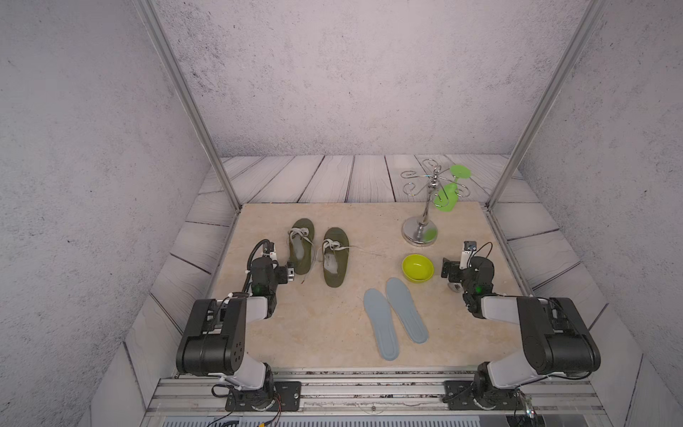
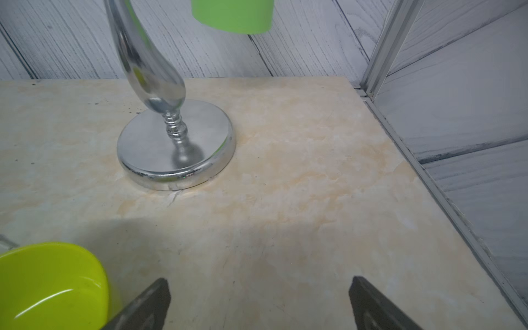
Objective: Insert the insole into the shoe
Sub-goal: Pick up the insole from the center of the board.
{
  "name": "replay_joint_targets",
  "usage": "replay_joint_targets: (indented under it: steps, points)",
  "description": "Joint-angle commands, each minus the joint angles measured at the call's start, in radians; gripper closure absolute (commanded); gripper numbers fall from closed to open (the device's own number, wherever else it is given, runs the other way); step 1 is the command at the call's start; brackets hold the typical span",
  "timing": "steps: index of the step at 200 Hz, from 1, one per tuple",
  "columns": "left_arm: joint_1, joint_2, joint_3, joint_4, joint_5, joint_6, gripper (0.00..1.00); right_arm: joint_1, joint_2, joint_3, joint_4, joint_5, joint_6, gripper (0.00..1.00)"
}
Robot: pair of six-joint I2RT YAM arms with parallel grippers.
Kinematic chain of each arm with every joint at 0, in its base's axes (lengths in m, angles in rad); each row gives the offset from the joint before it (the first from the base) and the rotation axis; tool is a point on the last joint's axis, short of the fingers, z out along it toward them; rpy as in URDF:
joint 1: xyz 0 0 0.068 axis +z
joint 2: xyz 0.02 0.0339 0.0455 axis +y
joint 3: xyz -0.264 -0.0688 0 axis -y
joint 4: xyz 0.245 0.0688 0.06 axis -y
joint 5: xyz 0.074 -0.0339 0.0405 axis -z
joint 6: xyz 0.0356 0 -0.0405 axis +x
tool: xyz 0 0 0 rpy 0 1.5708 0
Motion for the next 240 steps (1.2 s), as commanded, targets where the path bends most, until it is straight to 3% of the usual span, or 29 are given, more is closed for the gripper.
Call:
replay_joint_targets:
  steps: [1,160,211,240]
  points:
    - [0.007,0.004,0.018,0.03,-0.005,0.012,0.01,0.004,0.019,0.015,0.005,0.01,-0.01,0.01]
    - [0.015,-0.022,0.02,0.034,0.025,0.017,0.01,0.004,0.01,0.022,-0.011,-0.024,-0.027,0.01]
    - [0.011,-0.19,0.1,-0.258,-0.101,-0.045,0.01,0.006,-0.099,0.113,-0.274,-0.01,-0.003,0.01]
    - [-0.001,-0.251,0.106,-0.321,-0.116,-0.112,0.01,0.018,-0.166,0.132,-0.351,0.089,0.043,0.01]
